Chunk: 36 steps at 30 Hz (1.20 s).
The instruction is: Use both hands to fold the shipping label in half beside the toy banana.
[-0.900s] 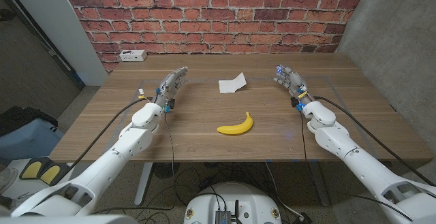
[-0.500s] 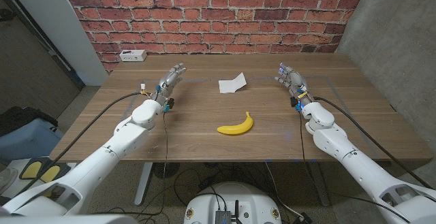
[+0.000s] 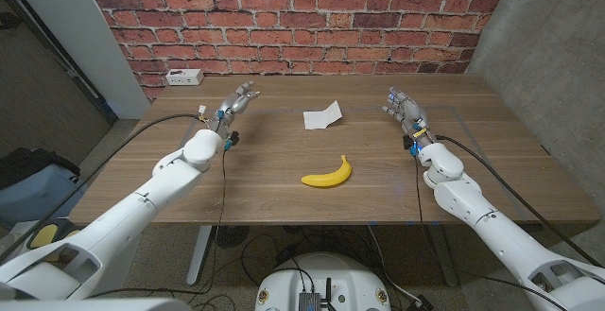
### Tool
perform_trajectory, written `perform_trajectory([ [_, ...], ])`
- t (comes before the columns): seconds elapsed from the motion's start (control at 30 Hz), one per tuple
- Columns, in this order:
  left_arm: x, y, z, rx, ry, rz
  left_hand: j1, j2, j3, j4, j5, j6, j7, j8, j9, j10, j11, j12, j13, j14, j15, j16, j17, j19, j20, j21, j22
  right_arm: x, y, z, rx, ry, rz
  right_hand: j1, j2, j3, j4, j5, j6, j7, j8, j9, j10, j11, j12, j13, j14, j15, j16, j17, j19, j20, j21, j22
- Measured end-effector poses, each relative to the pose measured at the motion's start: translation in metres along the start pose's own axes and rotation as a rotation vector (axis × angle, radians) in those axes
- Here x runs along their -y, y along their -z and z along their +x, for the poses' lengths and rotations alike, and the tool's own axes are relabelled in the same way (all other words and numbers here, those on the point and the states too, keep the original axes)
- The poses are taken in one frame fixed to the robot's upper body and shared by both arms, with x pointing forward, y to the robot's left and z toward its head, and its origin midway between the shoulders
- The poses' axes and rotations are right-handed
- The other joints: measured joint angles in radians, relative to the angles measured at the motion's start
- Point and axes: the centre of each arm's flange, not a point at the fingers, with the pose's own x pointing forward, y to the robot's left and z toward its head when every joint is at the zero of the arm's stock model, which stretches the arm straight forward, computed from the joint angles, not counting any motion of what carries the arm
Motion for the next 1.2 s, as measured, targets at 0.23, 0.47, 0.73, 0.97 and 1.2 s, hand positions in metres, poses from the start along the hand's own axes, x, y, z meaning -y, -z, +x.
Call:
perform_trajectory([
  [0.23,-0.001,-0.006,0.007,0.002,0.02,0.09,-0.013,0.005,0.001,0.014,-0.014,-0.017,0.008,-0.01,-0.013,-0.007,-0.007,-0.02,-0.03,-0.018,-0.017,-0.004,-0.005,-0.023,-0.016,0.0,-0.006,0.0,0.0,0.0,0.0,0.002,-0.006,0.0,0.0,0.003,-0.003,0.0,0.0,0.0,0.0,-0.008,0.006,-0.006,-0.008,-0.005,0.001,-0.001,0.0,-0.008,-0.005,-0.005,0.0,0.0],
  [0.47,-0.001,-0.016,0.017,0.014,0.047,0.184,-0.028,-0.001,-0.006,0.021,-0.014,-0.025,0.003,-0.017,-0.018,-0.018,-0.01,-0.035,-0.044,-0.03,-0.015,-0.007,-0.005,-0.034,-0.027,0.0,-0.01,0.001,0.002,0.001,-0.002,0.005,-0.007,0.0,0.0,0.003,-0.003,0.0,0.0,0.0,-0.007,-0.011,0.006,-0.006,-0.008,-0.006,-0.003,0.003,0.0,-0.015,-0.005,-0.005,0.0,0.0],
  [0.73,0.002,-0.025,0.027,0.029,0.077,0.27,-0.032,-0.005,-0.01,0.025,-0.021,-0.029,-0.001,-0.017,-0.018,-0.018,-0.01,-0.035,-0.053,-0.036,-0.009,-0.007,-0.009,-0.039,-0.022,0.0,-0.01,0.001,0.003,0.002,-0.003,0.005,-0.008,0.0,0.0,0.003,-0.003,0.0,0.0,0.0,-0.011,-0.014,0.006,-0.006,-0.008,-0.009,-0.008,0.008,0.0,-0.02,-0.005,-0.005,0.0,0.0],
  [0.97,0.006,-0.03,0.033,0.04,0.109,0.333,-0.042,-0.014,-0.014,0.029,-0.021,-0.029,-0.001,-0.017,-0.022,-0.018,-0.01,-0.041,-0.062,-0.041,-0.015,-0.007,-0.009,-0.044,-0.027,0.0,-0.01,0.001,0.003,0.001,-0.002,0.004,-0.008,0.0,0.0,0.003,-0.003,0.0,0.0,0.0,-0.015,-0.019,0.006,-0.006,-0.015,-0.014,-0.008,0.016,0.0,-0.023,-0.013,-0.005,0.0,0.0],
  [1.2,0.012,-0.036,0.04,0.053,0.15,0.39,-0.046,-0.009,-0.018,0.034,-0.026,-0.025,-0.004,-0.017,-0.022,-0.018,-0.01,-0.044,-0.069,-0.041,-0.015,-0.007,-0.009,-0.044,-0.027,0.0,-0.015,-0.001,0.001,-0.002,0.004,0.0,-0.015,-0.004,0.004,0.003,-0.003,0.0,0.004,0.004,-0.015,-0.023,0.006,-0.006,-0.015,-0.014,-0.009,0.018,0.0,-0.026,-0.014,-0.007,0.0,0.0],
])
